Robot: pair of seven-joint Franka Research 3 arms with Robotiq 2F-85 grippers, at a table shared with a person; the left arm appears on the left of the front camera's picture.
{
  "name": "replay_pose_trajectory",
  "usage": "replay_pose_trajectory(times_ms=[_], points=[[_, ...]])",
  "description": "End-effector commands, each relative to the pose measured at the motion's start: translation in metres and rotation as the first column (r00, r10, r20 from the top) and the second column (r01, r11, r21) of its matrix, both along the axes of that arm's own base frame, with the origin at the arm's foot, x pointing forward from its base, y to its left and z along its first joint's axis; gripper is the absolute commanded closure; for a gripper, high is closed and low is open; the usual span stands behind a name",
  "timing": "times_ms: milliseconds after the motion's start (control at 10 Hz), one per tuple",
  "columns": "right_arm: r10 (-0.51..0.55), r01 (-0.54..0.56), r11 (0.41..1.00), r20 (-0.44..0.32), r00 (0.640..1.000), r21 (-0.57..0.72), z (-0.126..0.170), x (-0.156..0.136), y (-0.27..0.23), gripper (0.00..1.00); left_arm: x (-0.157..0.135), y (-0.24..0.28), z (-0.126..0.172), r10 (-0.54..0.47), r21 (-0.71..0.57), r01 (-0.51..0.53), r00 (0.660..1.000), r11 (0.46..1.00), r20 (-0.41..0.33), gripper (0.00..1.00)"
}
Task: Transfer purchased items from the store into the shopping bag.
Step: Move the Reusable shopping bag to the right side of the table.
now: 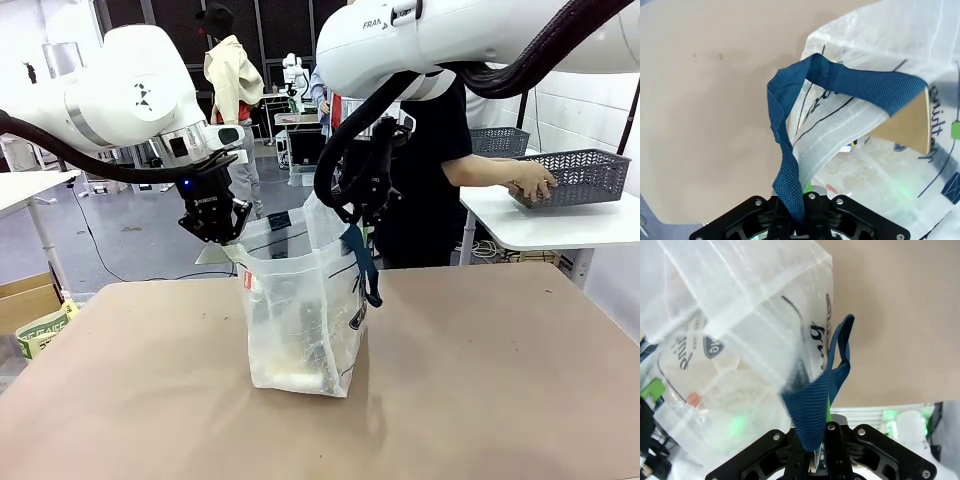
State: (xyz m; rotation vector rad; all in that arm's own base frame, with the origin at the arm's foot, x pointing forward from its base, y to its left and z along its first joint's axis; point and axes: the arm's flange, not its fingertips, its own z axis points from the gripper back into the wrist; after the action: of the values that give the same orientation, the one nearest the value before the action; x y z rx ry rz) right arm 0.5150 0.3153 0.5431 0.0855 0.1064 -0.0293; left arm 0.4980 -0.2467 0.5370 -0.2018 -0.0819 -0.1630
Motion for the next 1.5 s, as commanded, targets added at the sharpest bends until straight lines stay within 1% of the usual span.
replay_pose_trajectory(times_ms=[0, 100, 200, 300, 400, 600, 700, 900, 1100, 1400], points=[[-0.097, 0.097, 0.995, -0.023, 0.995, -0.003, 0.007, 0.005, 0.011, 1.00, -0.002, -0.013, 0.010, 0.069, -0.034, -0.069, 0.997, 0.997, 0.022, 1.00], [-0.112, 0.112, 0.994, -0.019, 0.994, 0.019, 0.006, 0.007, 0.011, 1.00, -0.005, -0.019, 0.014, 0.094, -0.067, -0.092, 0.995, 0.993, 0.024, 1.00], [-0.105, 0.105, 0.994, -0.003, 0.994, 0.011, 0.005, 0.008, 0.010, 1.00, -0.007, -0.025, 0.014, 0.081, -0.094, -0.080, 0.997, 0.992, 0.012, 1.00], [-0.044, 0.044, 0.999, 0.001, 0.999, 0.007, 0.004, 0.008, 0.009, 1.00, -0.008, -0.026, 0.012, 0.070, -0.115, -0.069, 0.998, 0.991, -0.002, 1.00], [-0.094, 0.094, 0.996, -0.011, 0.995, 0.002, 0.002, 0.005, 0.007, 1.00, -0.005, -0.017, 0.012, 0.068, -0.049, -0.068, 0.998, 0.997, 0.005, 1.00], [-0.094, 0.094, 0.996, -0.011, 0.995, 0.002, 0.002, 0.005, 0.007, 1.00, -0.005, -0.017, 0.012, 0.068, -0.049, -0.068, 0.998, 0.997, 0.005, 1.00], [-0.086, 0.086, 0.996, -0.012, 0.996, 0.002, 0.001, 0.005, 0.008, 1.00, -0.007, -0.023, 0.013, 0.068, -0.070, -0.068, 0.998, 0.995, -0.002, 1.00], [-0.049, 0.049, 0.999, 0.003, 0.999, 0.011, 0.003, 0.009, 0.014, 1.00, -0.016, -0.037, 0.021, 0.067, -0.100, -0.069, 0.998, 0.993, -0.021, 1.00], [-0.043, 0.043, 0.999, 0.016, 0.999, 0.005, 0.002, 0.010, 0.015, 1.00, -0.028, -0.045, 0.022, 0.084, -0.089, -0.085, 0.996, 0.992, -0.015, 1.00], [-0.043, 0.043, 0.999, 0.032, 0.999, 0.009, 0.004, 0.014, 0.019, 1.00, -0.037, -0.055, 0.024, 0.102, -0.113, -0.107, 0.993, 0.988, -0.051, 1.00]])
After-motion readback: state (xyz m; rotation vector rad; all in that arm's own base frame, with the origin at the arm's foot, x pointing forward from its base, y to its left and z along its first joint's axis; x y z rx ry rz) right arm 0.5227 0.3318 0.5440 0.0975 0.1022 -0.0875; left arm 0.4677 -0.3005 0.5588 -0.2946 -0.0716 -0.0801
